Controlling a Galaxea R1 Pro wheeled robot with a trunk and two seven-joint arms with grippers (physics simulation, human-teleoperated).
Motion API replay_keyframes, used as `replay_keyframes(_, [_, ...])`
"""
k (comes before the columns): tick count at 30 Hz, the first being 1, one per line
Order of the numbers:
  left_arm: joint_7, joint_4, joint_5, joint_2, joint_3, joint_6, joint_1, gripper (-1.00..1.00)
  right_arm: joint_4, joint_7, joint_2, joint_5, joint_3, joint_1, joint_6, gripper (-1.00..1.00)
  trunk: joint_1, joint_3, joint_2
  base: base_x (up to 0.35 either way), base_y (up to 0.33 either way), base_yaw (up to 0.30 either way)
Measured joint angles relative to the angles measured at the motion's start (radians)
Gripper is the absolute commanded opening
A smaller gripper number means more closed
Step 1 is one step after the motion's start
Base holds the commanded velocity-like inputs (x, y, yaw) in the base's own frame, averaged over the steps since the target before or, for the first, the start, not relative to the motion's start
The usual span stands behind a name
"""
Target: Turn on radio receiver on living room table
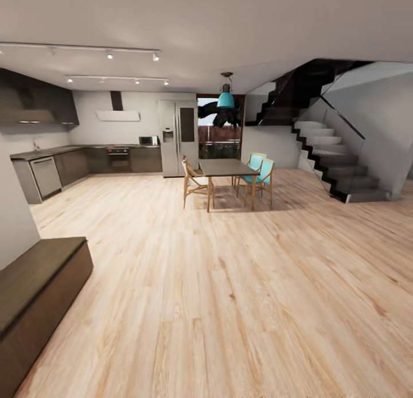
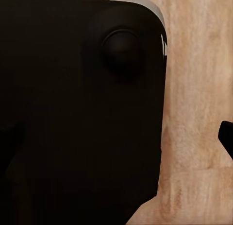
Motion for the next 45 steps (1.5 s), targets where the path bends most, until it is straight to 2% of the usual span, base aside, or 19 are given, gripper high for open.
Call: replay_keyframes(45, [0.003, 0.0, 0.0, -0.003, -0.002, 0.0, 0.0, 1.0, 0.0, 0.0, -0.005, -0.015, -0.004, -0.006, -0.002, 1.0, 0.0, 0.0, 0.0, 0.0, 0.0, -0.287])
